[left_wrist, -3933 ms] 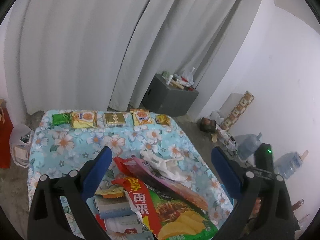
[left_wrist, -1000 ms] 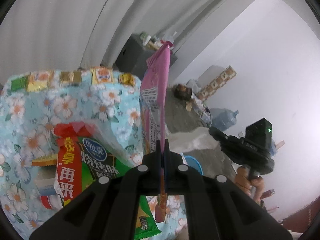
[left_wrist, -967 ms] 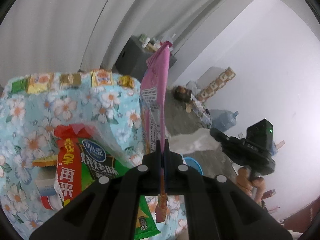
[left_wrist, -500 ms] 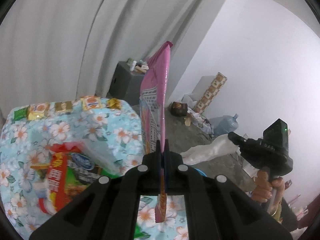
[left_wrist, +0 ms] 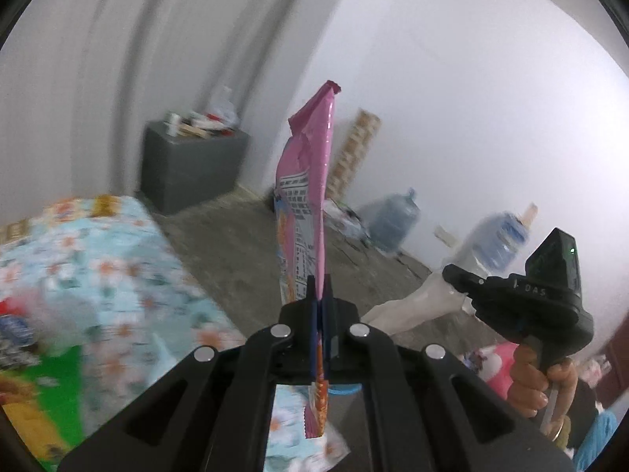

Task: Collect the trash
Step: 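Carry the pink snack bag and white tissue in both grippers over the blue wastebasket, then open both grippers to drop the pink bag and tissue into the wastebasket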

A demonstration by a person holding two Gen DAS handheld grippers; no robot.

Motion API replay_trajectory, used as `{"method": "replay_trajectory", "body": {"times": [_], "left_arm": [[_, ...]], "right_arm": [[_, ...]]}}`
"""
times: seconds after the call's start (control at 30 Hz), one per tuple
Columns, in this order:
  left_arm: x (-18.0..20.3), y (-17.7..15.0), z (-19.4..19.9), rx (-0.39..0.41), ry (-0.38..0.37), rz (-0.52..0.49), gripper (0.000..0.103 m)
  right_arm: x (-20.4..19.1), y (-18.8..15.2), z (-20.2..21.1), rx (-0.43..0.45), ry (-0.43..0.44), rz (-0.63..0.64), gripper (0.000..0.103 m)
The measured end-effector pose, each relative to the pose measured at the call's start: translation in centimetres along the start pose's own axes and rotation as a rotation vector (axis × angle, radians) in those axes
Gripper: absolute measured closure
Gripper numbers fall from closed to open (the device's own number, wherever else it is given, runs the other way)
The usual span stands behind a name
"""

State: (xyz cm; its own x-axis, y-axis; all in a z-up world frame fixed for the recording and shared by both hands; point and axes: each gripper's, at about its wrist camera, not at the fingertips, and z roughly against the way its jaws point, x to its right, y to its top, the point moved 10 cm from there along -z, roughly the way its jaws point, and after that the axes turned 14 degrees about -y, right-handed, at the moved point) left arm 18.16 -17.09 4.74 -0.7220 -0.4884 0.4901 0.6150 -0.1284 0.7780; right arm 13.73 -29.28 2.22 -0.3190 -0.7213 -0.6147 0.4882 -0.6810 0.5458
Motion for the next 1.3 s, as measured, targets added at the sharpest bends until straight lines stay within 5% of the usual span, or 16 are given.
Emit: {"method": "replay_trajectory", "body": {"times": [0.37,0.77,0.9,0.97,1.03,1.3], "left_arm": [[3.5,-4.9,-18.9,-0.313,-0.135,0.000,0.102],[0.0,-12.9,-35.0,-0.610,-0.060,0.014,0.102],[-1.0,-14.8,-37.8,-0.664,-0.045,-0.017,0.100],[-2.0,-15.8,-39.4,-0.703,-0.039,-0.007,0.087],[-2.7,-16.5,-40.1,-0.723,-0.021,0.005,0.071],[-2.0,-15.2,-37.6,-0.660,-0.036,-0.010,0.063]], "right_arm": [[14.1,0.9,-3.3,-0.014,-0.217,-0.221,0.101],[26.3,-0.4,-12.6,-0.149,-0.399,-0.381,0.101],[29.0,-0.9,-14.2,-0.176,-0.425,-0.407,0.097],[30.1,-1.2,-14.9,-0.186,-0.424,-0.432,0.093],[31.7,-2.0,-15.9,-0.211,-0.461,-0.458,0.072],[32.0,-3.7,-14.5,-0.219,-0.496,-0.452,0.065]]}}
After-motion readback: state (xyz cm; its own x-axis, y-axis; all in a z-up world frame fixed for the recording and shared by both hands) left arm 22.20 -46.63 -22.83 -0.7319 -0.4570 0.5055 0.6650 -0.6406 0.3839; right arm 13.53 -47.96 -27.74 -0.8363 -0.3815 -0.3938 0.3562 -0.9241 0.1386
